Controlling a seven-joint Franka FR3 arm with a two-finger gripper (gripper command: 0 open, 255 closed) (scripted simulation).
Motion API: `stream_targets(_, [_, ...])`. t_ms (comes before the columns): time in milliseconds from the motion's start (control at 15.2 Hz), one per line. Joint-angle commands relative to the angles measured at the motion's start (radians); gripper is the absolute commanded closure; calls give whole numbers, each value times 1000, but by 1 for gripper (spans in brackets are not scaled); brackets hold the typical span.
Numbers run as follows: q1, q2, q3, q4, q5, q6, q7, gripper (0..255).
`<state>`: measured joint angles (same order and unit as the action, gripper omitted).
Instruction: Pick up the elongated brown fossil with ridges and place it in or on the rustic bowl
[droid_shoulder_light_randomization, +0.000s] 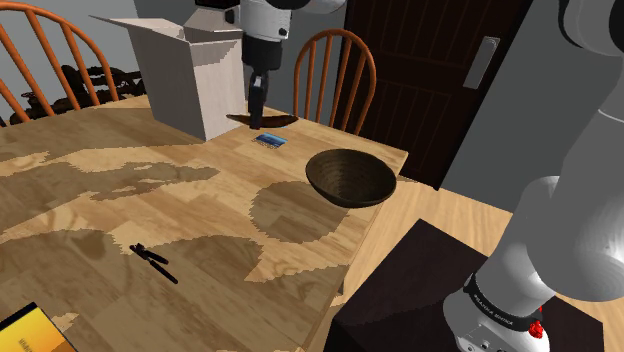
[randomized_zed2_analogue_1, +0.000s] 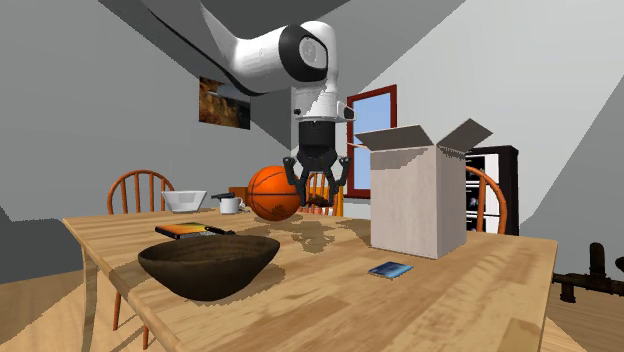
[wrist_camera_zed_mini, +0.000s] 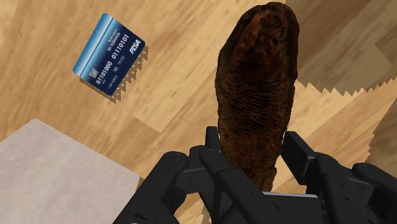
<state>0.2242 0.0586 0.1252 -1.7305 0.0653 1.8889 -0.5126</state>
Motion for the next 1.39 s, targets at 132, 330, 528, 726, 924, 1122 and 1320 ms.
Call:
stream_targets(132, [-1,4,-1,60,-2,-57,3,255])
stream_targets(330, [-1,-38,-1,31,4,-69,2,255])
stream_targets(528, [-2,-164,-2,-112,20,-52,-5,255])
stream_targets(726, [0,-286,-5,-238,35,-47,-11,255])
stream_targets(924, [4,-407,-8,-351,49,-55,-15,255])
stream_targets(1122, [11,-529,-12,-453,60,-75,-17,255])
stream_targets(1320, [19,-651,-16,-543,69,-107,-16,255])
